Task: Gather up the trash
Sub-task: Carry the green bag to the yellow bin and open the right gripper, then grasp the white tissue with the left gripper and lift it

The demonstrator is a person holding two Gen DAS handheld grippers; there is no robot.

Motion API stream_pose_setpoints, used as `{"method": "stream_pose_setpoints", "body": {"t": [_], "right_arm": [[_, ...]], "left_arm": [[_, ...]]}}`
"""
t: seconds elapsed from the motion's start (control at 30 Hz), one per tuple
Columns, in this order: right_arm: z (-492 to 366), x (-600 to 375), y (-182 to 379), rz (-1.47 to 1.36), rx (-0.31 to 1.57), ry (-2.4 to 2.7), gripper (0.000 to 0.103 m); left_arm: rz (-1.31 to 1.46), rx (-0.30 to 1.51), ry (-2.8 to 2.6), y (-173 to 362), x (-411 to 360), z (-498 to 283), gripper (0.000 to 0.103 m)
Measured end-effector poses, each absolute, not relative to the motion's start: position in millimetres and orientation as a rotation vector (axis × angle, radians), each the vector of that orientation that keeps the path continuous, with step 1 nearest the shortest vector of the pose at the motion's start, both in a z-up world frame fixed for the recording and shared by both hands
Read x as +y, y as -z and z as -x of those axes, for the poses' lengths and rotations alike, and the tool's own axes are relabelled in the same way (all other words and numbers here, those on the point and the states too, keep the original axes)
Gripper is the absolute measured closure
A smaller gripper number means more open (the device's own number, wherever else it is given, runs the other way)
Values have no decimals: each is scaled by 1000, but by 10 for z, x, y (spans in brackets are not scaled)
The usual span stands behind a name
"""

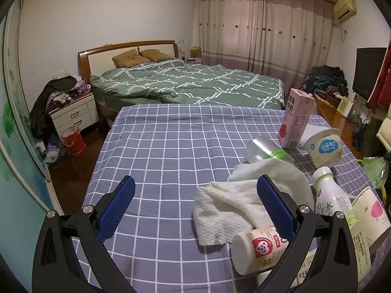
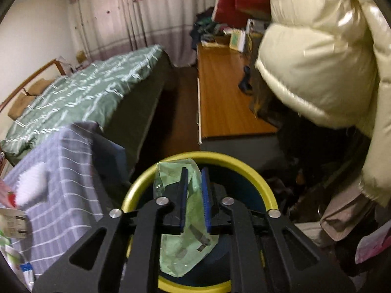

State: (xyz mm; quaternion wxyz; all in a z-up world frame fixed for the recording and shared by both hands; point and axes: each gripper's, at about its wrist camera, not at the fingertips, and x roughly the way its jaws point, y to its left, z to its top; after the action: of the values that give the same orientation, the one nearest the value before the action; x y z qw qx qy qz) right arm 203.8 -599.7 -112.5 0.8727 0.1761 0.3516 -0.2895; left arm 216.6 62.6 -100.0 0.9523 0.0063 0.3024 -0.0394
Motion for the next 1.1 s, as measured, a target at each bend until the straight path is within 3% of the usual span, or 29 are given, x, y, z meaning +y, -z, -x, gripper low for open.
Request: {"method": "stream_pose_setpoints", "body": {"t": [0.17, 0.33, 0.53, 0.77, 0.93, 1.1], "right_arm": [[-1996, -5865, 1076, -377, 700, 603, 79], [-1939, -5321, 793, -364, 561, 468, 62], [-2064, -4523, 756, -255, 463, 304, 61], [-2196, -4227, 913, -187, 522, 219, 57], [-2222, -4156, 940, -187, 533, 192, 55], [-2198, -4187, 955, -212, 535, 180, 53]], "left_arm": [[-9, 627, 111, 975, 547, -2152, 5], [18, 641, 173, 861, 426, -2109, 5], [-1, 710, 245, 826, 190, -2159, 5], [-108, 851, 309, 969, -166, -2400, 6], [-175, 956, 364, 1113, -389, -2686, 15], [-211, 1047, 387, 1231, -483, -2889, 35]]}}
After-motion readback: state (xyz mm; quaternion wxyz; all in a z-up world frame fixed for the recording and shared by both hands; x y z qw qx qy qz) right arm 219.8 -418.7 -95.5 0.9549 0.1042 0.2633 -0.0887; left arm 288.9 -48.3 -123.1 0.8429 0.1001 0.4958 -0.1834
